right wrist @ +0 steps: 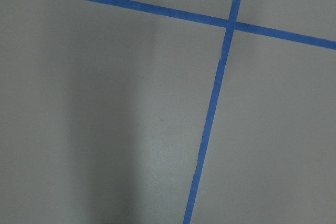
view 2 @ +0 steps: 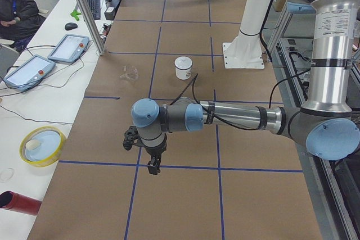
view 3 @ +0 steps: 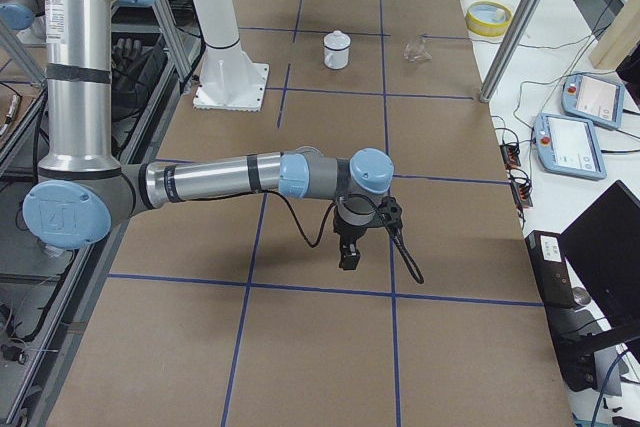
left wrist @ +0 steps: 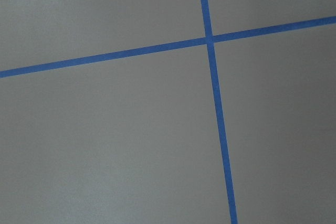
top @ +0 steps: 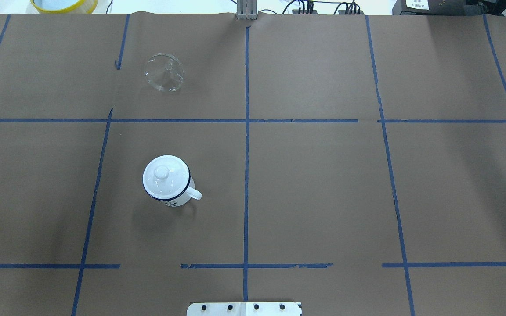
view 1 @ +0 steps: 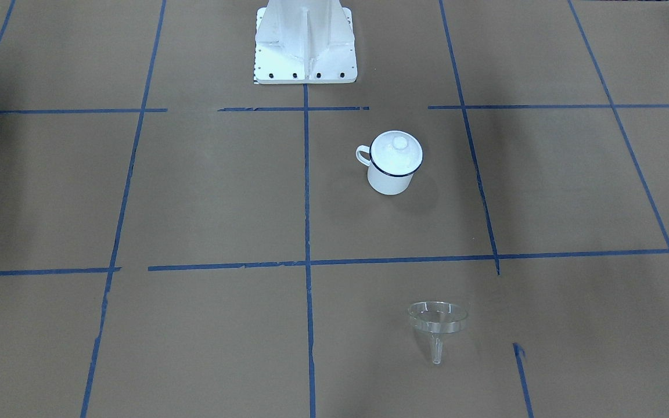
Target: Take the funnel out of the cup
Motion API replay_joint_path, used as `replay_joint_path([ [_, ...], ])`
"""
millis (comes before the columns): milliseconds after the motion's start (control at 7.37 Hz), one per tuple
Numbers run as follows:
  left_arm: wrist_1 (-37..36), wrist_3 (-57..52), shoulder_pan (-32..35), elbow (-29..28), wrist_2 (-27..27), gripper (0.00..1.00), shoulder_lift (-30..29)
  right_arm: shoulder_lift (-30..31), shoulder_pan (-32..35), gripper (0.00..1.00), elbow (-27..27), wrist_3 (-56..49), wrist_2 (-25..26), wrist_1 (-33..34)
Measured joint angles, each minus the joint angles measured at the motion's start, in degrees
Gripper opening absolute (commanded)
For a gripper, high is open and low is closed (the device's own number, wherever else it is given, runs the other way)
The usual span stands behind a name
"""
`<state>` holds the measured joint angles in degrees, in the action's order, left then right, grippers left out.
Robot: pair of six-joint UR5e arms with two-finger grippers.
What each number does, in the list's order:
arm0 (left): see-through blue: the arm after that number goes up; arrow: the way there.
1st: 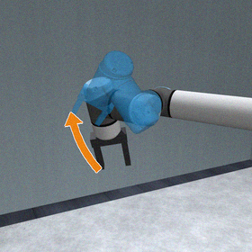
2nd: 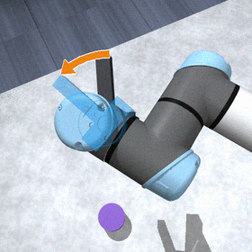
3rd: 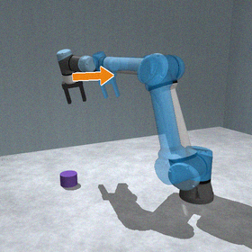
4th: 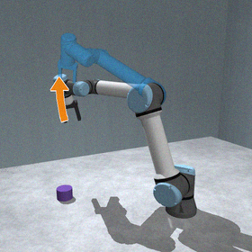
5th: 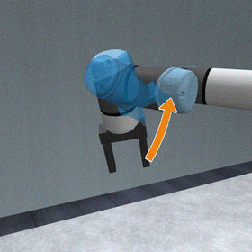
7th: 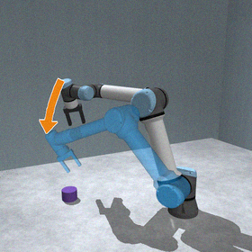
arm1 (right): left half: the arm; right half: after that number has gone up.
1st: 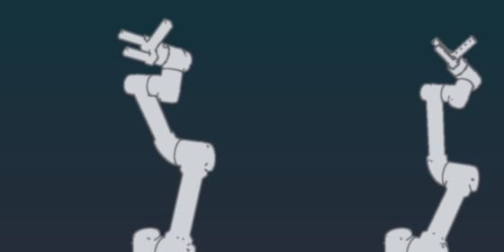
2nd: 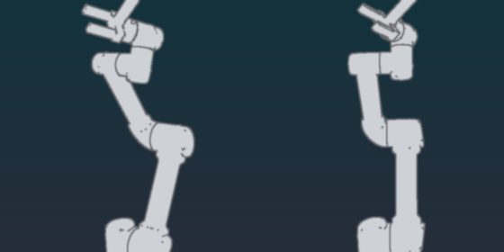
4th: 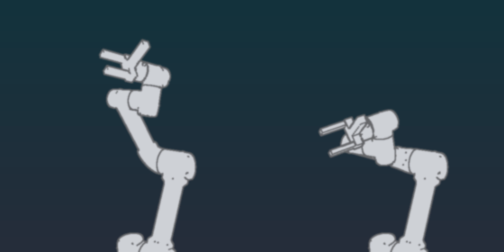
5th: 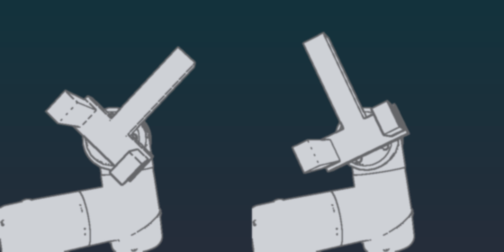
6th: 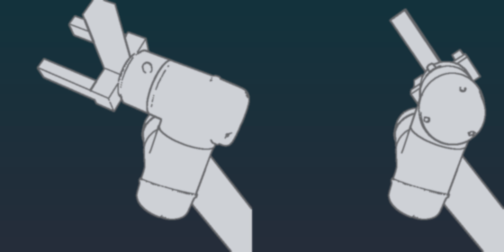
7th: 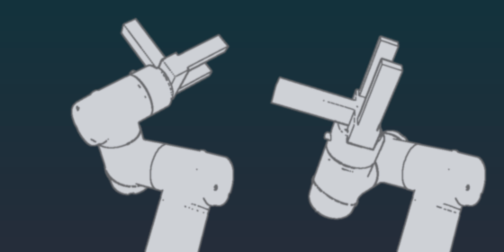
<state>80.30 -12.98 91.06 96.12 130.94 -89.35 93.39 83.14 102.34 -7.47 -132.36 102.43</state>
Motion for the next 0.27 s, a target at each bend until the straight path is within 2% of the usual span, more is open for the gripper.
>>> replay_joint_path([
  [271,0.0,-0.1,0.0,0.7,0.0,1.00,0.0,0.0,0.0,1.00,0.0,0.0,0.0,0.0],
])
